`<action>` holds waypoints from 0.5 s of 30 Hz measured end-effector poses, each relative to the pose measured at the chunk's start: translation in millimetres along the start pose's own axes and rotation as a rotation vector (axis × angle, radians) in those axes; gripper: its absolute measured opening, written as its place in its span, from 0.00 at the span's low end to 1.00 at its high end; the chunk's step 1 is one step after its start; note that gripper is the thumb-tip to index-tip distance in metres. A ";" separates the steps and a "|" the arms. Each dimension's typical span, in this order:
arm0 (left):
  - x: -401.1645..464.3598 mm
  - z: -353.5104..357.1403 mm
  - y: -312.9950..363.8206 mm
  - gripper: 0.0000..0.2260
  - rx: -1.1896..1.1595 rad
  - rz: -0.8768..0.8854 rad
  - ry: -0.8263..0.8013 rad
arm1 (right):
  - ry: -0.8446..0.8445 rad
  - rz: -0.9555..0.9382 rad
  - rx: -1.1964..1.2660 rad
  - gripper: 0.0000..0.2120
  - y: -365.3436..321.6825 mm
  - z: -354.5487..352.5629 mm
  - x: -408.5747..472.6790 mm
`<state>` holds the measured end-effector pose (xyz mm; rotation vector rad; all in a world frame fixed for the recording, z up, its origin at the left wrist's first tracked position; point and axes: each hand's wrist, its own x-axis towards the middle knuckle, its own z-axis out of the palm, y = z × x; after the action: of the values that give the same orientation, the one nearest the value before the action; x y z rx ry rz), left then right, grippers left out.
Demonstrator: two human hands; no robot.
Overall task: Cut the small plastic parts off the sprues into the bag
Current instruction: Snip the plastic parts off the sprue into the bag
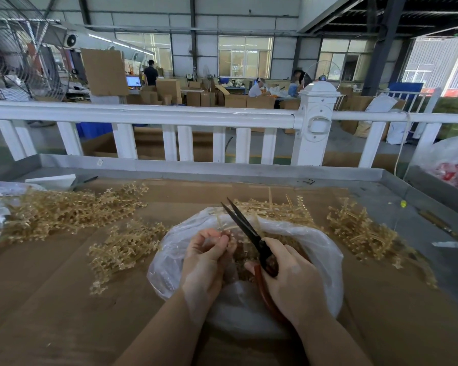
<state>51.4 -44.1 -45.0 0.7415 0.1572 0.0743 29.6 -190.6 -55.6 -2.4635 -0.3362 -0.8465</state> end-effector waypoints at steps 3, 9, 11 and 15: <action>0.8 -0.4 0.1 0.09 0.023 0.021 0.011 | 0.005 -0.007 0.002 0.21 -0.5 0.5 0.1; -0.5 -1.3 0.7 0.17 0.086 0.091 -0.025 | 0.000 0.001 0.029 0.22 0.9 1.6 0.1; -0.6 -2.5 2.2 0.20 0.117 0.122 -0.034 | -0.003 -0.008 0.030 0.22 0.8 0.4 -0.4; -0.6 -3.3 3.0 0.20 0.139 0.158 -0.068 | -0.069 -0.020 0.058 0.23 1.8 -1.3 -0.7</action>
<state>50.2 -39.8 -45.3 0.8937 0.0386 0.1899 29.1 -192.9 -55.8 -2.4431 -0.4049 -0.7500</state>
